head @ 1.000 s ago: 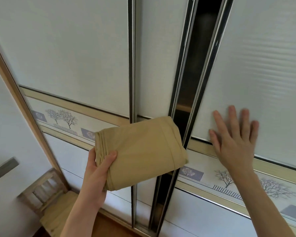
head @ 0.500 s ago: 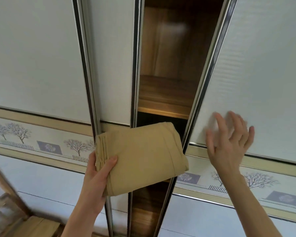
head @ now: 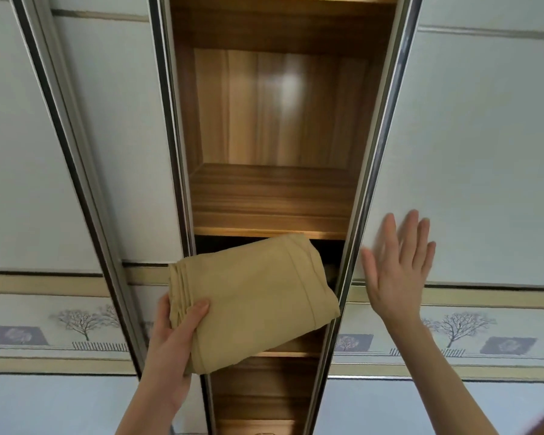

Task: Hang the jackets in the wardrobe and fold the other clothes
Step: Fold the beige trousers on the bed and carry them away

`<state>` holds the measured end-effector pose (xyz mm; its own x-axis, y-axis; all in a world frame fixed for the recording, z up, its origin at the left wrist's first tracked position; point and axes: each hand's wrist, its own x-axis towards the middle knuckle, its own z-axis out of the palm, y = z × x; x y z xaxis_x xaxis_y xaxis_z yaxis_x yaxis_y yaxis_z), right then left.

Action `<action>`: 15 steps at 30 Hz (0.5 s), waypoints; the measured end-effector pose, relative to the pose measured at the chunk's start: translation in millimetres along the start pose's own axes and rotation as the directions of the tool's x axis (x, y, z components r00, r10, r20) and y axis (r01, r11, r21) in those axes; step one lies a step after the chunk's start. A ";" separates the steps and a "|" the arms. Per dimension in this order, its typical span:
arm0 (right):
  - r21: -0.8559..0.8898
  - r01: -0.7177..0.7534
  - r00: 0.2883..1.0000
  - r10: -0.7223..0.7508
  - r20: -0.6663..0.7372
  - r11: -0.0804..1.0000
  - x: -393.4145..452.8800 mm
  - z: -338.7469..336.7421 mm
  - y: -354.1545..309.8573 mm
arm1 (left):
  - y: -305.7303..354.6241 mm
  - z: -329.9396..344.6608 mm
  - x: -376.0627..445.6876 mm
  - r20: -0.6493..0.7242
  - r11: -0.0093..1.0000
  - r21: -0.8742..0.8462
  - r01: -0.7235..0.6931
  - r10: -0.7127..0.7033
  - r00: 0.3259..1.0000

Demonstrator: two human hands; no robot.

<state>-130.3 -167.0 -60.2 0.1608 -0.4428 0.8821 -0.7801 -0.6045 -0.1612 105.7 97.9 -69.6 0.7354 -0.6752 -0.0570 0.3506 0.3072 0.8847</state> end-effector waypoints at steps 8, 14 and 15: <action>0.211 -0.178 0.984 0.179 0.015 0.961 6.0 -18.0 9.0 | -3.0 35.7 7.0 0.091 1.000 0.015 0.027 -0.028 0.995; 0.048 -0.154 0.988 0.153 0.019 0.987 9.3 -20.9 32.1 | 0.1 57.9 13.7 0.148 0.998 0.026 0.055 -0.058 0.987; 0.031 -0.141 0.990 0.141 0.011 0.990 8.5 -20.6 37.2 | 1.6 60.7 15.9 0.158 0.998 0.031 0.056 -0.061 0.986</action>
<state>-170.5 -179.6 -49.6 0.0559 -0.5304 0.8459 -0.7757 -0.5565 -0.2977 82.7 47.0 -40.9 0.6122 -0.7899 -0.0368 0.3733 0.2477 0.8941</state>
